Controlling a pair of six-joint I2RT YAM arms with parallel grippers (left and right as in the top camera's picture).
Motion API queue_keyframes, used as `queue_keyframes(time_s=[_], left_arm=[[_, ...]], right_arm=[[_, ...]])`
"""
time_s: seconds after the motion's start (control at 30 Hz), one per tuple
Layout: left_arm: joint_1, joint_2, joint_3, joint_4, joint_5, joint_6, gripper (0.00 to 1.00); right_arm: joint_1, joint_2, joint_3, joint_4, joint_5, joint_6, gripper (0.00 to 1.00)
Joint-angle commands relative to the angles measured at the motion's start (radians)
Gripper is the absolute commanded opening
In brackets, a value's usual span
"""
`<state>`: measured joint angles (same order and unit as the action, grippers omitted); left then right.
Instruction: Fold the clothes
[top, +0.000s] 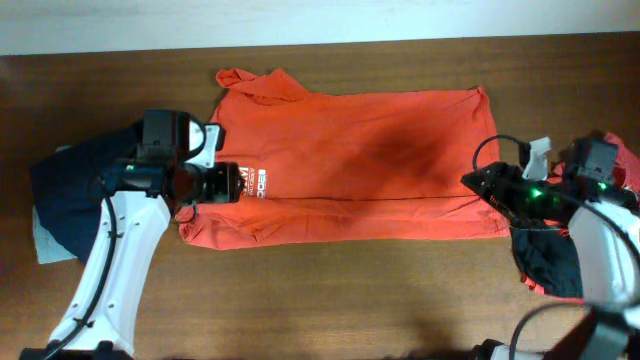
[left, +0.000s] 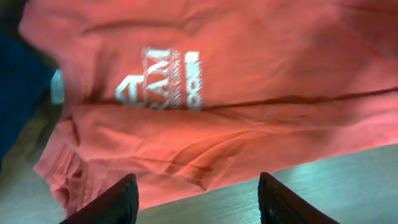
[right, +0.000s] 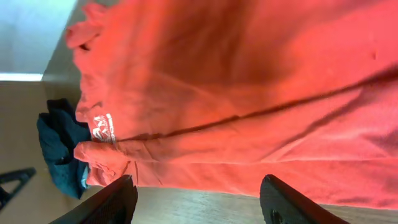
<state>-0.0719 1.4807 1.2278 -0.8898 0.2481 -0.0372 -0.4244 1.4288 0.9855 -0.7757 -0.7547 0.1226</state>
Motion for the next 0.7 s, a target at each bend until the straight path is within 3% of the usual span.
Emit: queue_keyframes(time_s=[0.0, 0.03, 0.07, 0.2, 0.37, 0.67], left_arm=[[-0.007, -0.045, 0.119, 0.002, 0.035, 0.026, 0.81], [-0.007, -0.045, 0.159, 0.002, 0.101, 0.023, 0.97], [-0.006, -0.045, 0.189, 0.003, 0.158, 0.024, 0.99], [-0.007, -0.045, 0.324, 0.027, 0.209, 0.023, 0.96], [-0.007, -0.037, 0.440, 0.052, 0.005, 0.031, 0.94], [-0.006, 0.124, 0.470, 0.142, -0.035, 0.100, 0.94]], right_arm=[[0.008, -0.119, 0.015, -0.006, -0.053, -0.049, 0.68], [0.012, -0.156, 0.016, -0.014, -0.087, -0.048, 0.68], [0.016, -0.171, 0.018, -0.022, -0.092, -0.047, 0.68], [0.076, -0.219, 0.088, -0.136, -0.042, -0.037, 0.66], [0.182, -0.188, 0.266, -0.268, 0.171, -0.010, 0.65], [0.208, 0.091, 0.632, -0.295, 0.282, 0.017, 0.66]])
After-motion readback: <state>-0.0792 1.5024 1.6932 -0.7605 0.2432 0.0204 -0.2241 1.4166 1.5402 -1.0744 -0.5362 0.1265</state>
